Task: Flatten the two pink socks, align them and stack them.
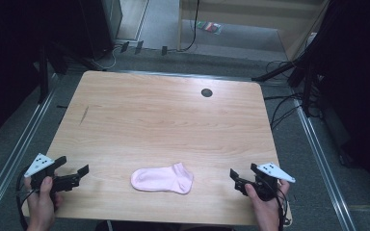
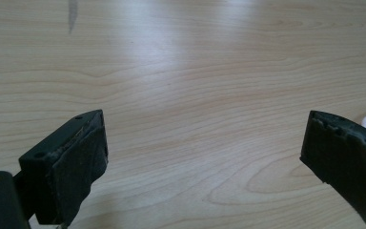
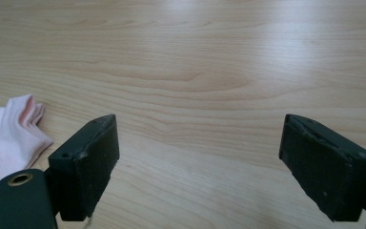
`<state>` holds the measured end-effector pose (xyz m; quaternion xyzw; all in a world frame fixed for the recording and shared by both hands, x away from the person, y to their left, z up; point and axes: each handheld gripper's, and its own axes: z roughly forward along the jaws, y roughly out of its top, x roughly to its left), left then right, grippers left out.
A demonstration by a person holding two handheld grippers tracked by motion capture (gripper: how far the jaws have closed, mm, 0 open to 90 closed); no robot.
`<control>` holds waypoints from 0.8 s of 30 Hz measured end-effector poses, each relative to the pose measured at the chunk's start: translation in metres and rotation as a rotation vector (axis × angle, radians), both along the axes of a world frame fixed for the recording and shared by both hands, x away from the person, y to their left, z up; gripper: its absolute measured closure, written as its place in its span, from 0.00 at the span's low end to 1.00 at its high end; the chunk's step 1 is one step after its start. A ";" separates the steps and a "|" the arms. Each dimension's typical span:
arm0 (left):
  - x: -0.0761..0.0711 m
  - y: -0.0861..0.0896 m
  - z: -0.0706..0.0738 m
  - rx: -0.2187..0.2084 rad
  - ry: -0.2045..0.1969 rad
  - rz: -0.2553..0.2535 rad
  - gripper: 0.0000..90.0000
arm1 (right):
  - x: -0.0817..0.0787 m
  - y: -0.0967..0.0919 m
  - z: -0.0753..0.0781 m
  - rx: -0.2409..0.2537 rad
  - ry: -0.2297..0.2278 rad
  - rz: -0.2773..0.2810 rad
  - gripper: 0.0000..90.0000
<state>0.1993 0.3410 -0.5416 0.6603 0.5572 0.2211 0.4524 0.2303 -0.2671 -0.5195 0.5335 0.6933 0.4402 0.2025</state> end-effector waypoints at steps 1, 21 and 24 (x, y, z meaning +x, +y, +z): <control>-0.001 0.002 0.000 0.000 0.000 0.005 0.02 | -0.002 -0.005 0.000 0.012 0.003 -0.009 0.15; -0.018 0.058 -0.007 -0.064 -0.014 0.103 0.03 | -0.018 -0.096 -0.021 0.029 -0.014 -0.137 0.15; -0.017 0.057 -0.008 -0.055 -0.014 0.095 0.03 | -0.021 -0.104 -0.024 0.027 -0.009 -0.151 0.15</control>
